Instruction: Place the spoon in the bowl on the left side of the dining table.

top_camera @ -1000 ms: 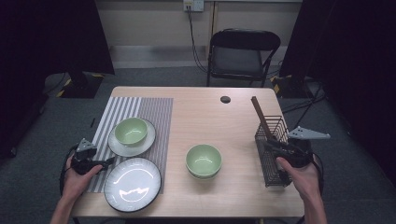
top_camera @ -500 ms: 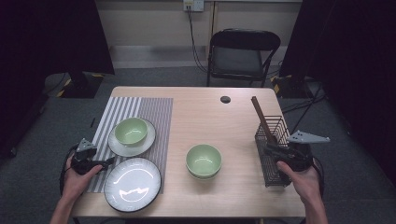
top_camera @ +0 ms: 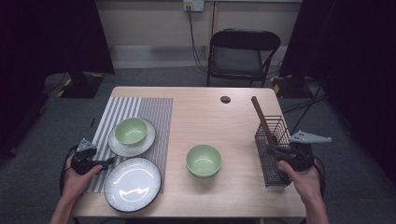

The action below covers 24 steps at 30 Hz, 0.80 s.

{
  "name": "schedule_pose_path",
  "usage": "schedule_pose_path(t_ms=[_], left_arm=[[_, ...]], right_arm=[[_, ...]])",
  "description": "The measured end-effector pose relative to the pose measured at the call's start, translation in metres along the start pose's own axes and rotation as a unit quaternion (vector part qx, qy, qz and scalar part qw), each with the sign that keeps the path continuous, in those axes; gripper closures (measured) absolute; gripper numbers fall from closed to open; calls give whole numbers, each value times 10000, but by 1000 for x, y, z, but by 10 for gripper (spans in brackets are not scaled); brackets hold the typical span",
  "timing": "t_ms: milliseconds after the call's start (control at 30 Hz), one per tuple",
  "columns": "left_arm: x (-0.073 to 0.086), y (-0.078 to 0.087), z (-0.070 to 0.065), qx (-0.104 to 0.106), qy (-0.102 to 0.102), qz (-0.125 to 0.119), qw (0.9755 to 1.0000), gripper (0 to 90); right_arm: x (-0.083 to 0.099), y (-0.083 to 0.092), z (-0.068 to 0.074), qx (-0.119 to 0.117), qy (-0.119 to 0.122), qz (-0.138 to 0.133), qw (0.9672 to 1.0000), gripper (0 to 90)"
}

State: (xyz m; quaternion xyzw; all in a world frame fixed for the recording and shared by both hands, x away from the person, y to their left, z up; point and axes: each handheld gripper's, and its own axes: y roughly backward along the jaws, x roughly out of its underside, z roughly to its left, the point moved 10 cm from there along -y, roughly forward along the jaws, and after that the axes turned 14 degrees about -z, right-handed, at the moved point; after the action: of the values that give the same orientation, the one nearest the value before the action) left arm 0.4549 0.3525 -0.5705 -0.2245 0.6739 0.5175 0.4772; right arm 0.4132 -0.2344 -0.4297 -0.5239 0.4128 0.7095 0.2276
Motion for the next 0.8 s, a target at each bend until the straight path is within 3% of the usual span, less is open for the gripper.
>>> schedule_pose_path(t_ms=[333, 800], left_arm=[[0, 0, 0, -1, 5, -2, 10000, 101], [0, 0, 0, 0, 3, 1, 10000, 101]], right_arm=[[-10, 5, -4, 48, -31, -184, 9998, 883], [-41, 8, -1, -133, 91, -495, 9986, 900]])
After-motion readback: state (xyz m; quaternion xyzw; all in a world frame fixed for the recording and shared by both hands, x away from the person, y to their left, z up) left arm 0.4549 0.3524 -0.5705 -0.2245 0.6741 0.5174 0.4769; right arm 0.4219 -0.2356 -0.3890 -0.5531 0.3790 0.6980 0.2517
